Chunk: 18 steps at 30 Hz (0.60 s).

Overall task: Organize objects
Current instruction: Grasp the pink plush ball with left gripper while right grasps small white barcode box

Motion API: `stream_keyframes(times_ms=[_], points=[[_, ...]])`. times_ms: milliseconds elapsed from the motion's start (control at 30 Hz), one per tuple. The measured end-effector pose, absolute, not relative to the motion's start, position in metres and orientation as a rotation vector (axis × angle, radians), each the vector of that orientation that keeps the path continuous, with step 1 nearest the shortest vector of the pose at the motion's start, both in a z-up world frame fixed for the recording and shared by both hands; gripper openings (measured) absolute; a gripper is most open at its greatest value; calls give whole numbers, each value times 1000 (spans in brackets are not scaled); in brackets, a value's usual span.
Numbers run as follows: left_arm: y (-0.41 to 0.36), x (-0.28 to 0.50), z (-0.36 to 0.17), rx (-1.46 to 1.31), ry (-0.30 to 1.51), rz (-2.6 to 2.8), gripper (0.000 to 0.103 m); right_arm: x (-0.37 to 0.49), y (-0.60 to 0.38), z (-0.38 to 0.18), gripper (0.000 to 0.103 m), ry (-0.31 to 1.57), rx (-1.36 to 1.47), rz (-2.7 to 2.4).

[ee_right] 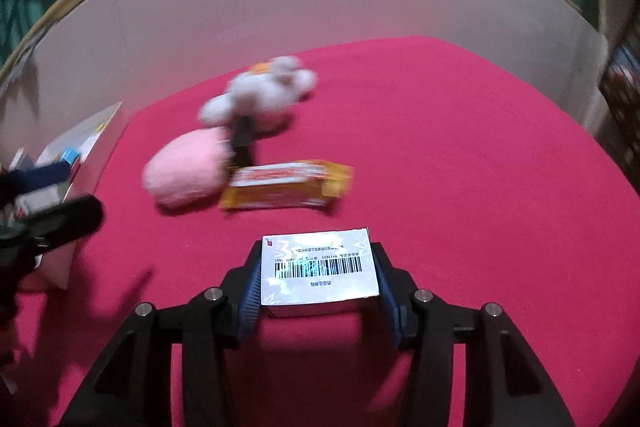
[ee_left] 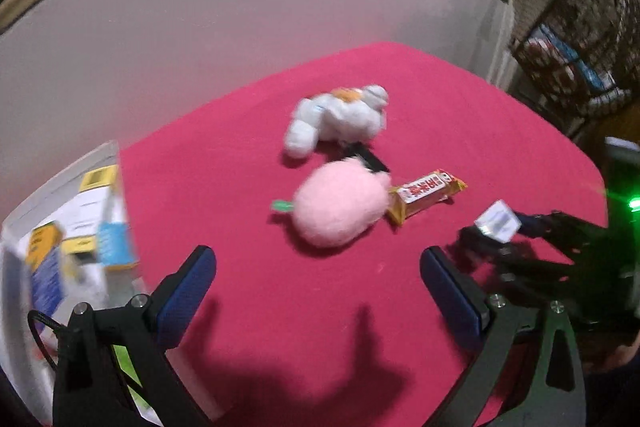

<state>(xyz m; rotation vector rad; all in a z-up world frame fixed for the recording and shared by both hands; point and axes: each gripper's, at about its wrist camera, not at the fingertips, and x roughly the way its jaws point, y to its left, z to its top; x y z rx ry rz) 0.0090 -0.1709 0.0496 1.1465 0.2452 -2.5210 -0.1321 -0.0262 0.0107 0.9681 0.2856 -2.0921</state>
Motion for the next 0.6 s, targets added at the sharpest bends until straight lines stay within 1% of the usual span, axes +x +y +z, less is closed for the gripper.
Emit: stream_keyframes(times_ms=[133, 267, 433, 533, 600], points=[[-174, -21, 32, 1182, 239, -2486, 102, -146, -8, 9, 53, 193, 996, -2104], [-171, -39, 20, 1204, 189, -2479, 102, -147, -11, 8, 54, 190, 1006, -2089], [-177, -55, 7, 1229, 232, -2427, 102, -152, -12, 6, 55, 139, 1032, -2056], [-189, -56, 3, 1210, 314, -2412, 102, -154, -3, 6, 55, 115, 1036, -2046], [-194, -53, 2, 1190, 361, -2407, 96, -155, -3, 6, 55, 103, 1041, -2041]])
